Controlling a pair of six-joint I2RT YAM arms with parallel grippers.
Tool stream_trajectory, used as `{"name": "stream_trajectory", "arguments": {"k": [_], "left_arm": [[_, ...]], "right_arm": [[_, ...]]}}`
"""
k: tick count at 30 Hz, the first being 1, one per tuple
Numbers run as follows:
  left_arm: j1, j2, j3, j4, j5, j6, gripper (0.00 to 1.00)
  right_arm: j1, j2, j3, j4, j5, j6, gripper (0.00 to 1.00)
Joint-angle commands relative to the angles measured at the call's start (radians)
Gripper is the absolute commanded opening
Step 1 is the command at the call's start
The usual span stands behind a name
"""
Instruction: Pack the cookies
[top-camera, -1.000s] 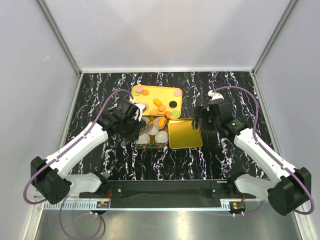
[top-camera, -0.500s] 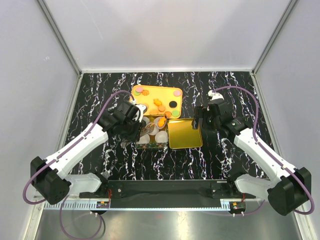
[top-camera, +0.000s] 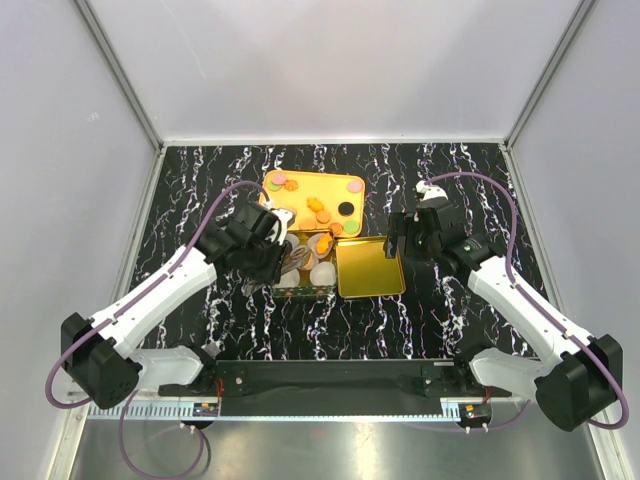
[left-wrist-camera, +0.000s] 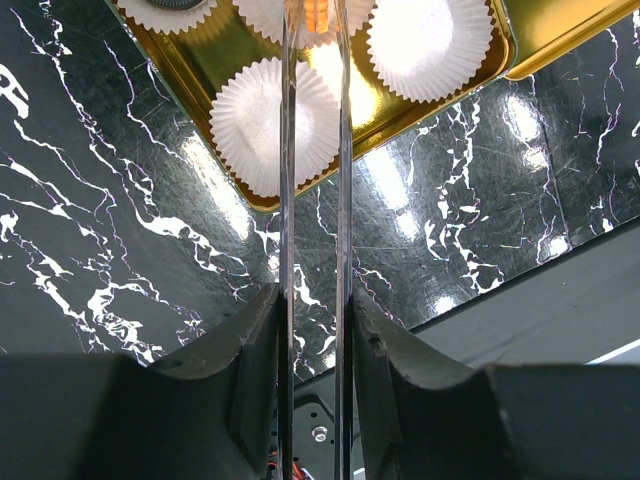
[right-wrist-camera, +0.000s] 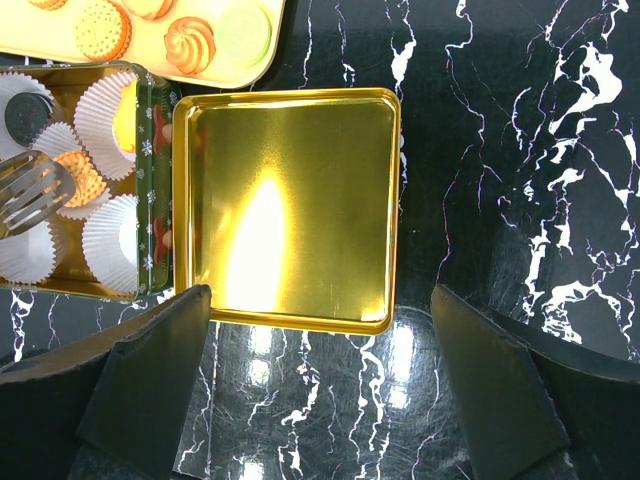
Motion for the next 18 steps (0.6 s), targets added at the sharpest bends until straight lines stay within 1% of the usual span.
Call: {"name": "stream_trajectory", "arguments": {"k": [1, 12, 14, 18], "left_arm": [[-0.004, -0.013, 0.017, 0.026, 0.017, 0.005, 0.36], [-0.004, -0.019, 0.065, 0.005, -0.029, 0.008, 0.38], [-0.004, -0.019, 0.077, -0.001, -0.073, 0.01, 0.38], [-0.004, -0.016, 0.097, -0.004, -0.089, 0.013, 0.4]], "right_arm": [[-0.003, -0.009, 0.025, 0.021, 0.008, -0.013, 1.0], [-0.003, -0.007, 0.025, 0.019, 0.007, -0.01, 1.0], [-0.001, -0.009, 0.028, 0.016, 0.005, -0.013, 1.0], [-0.003, -0.007, 0.028, 0.018, 0.002, -0.012, 1.0]]}}
